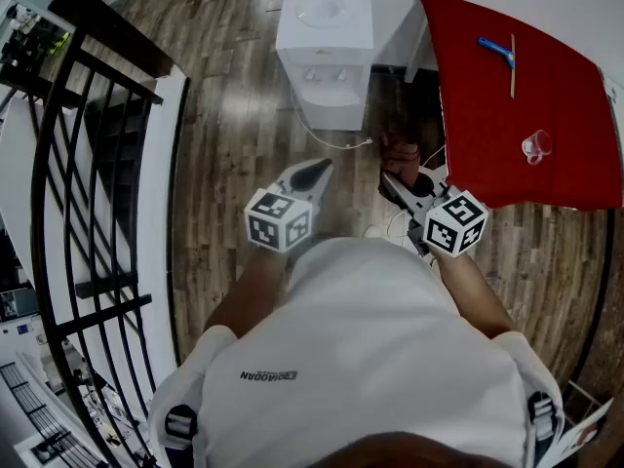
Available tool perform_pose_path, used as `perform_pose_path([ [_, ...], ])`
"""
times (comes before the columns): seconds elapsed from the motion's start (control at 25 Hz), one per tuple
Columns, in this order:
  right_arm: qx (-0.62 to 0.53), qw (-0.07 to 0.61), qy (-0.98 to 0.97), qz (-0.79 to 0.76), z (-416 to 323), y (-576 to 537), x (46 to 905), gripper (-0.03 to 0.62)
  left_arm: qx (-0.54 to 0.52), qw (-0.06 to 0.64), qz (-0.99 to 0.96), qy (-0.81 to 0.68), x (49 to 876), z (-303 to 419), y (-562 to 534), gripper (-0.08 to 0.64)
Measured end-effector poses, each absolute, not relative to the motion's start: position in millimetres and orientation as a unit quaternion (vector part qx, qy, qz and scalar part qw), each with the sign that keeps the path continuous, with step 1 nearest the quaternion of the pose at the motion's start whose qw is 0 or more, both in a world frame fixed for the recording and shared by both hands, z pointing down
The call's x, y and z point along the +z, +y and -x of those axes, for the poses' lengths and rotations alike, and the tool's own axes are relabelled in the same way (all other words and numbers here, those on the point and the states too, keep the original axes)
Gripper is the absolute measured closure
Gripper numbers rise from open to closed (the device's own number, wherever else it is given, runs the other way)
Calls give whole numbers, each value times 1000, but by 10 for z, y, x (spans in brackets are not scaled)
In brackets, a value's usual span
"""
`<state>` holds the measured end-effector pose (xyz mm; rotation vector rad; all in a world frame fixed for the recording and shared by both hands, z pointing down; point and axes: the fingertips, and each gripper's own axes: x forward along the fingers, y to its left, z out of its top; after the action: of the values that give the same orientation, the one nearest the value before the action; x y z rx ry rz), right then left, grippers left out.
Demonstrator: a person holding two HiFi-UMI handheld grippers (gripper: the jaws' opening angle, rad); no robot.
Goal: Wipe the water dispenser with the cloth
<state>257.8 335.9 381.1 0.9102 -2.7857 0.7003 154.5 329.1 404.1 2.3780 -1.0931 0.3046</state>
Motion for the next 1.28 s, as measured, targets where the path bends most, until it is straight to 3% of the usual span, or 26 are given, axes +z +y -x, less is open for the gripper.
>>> perform_pose_path([
  [1.28, 287, 40, -923, -254, -2820, 3263, 4081, 522, 138, 276, -826, -472, 4260, -1686, 3405, 558],
])
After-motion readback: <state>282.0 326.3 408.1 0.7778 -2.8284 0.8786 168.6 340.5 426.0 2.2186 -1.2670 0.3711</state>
